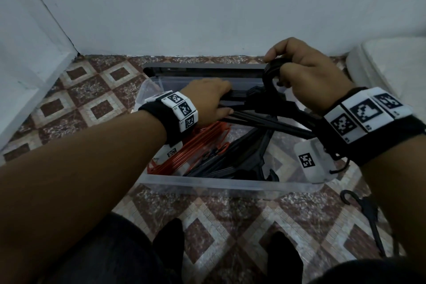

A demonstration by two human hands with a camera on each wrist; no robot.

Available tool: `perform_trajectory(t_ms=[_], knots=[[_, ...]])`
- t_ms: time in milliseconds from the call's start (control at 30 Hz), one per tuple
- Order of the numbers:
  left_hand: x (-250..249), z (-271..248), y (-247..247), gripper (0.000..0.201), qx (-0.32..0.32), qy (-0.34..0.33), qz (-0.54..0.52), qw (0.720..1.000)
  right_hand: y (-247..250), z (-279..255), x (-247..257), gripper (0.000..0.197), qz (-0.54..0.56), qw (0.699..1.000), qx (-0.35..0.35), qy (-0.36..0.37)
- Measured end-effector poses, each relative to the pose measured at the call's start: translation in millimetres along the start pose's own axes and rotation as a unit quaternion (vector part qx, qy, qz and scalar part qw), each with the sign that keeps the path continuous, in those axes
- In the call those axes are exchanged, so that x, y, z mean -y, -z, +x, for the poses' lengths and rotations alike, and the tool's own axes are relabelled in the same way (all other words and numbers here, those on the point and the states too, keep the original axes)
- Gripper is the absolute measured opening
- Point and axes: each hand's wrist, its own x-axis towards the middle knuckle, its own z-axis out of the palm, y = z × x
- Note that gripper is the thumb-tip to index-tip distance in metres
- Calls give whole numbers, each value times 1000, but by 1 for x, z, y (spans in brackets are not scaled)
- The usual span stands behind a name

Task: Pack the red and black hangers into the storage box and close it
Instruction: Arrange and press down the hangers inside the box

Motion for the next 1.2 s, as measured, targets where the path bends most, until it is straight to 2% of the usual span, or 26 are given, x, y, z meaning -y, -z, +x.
perform_trajectory(t_ms=[100,200,300,367,400,433,500,567,633,700,800,900,967,1033,1100,1200], knots=[[-3,3,-16,34,60,-10,-69,996,2,2,-4,30,-37,999,15,-5],[-2,6,-36,56,66,36,-27,997,3,6,-12,25,-109,993,45,-11],[9,1,-49,75,-18,130,27,991,7,11,-24,21,-152,988,13,-35],[17,-1,-58,73,-87,182,39,979,10,14,-30,18,-162,985,-7,-52],[19,-1,-62,69,-101,200,41,974,12,16,-34,17,-163,985,-13,-58],[19,0,-67,65,-82,212,30,973,13,17,-37,16,-162,985,-19,-64],[16,2,-83,70,46,199,-18,979,15,20,-43,14,-164,983,-32,-72],[6,1,-103,83,209,135,-46,967,14,23,-48,13,-165,982,-42,-80],[-7,-1,-122,89,303,90,-44,948,13,25,-52,12,-158,983,-45,-86],[-19,3,-136,85,314,73,-18,947,13,27,-54,13,-153,983,-44,-89],[-25,26,-143,61,299,55,5,953,12,27,-57,13,-142,985,-49,-88],[-18,47,-153,35,367,42,17,929,10,27,-60,13,-146,984,-55,-84],[-10,53,-163,16,379,37,26,924,9,28,-61,14,-143,985,-53,-86],[-5,51,-169,28,352,31,40,935,8,29,-62,14,-142,985,-51,-87],[0,47,-170,45,373,13,38,927,7,28,-62,14,-151,984,-50,-86],[9,47,-170,46,405,18,23,914,5,27,-62,13,-162,982,-51,-83]])
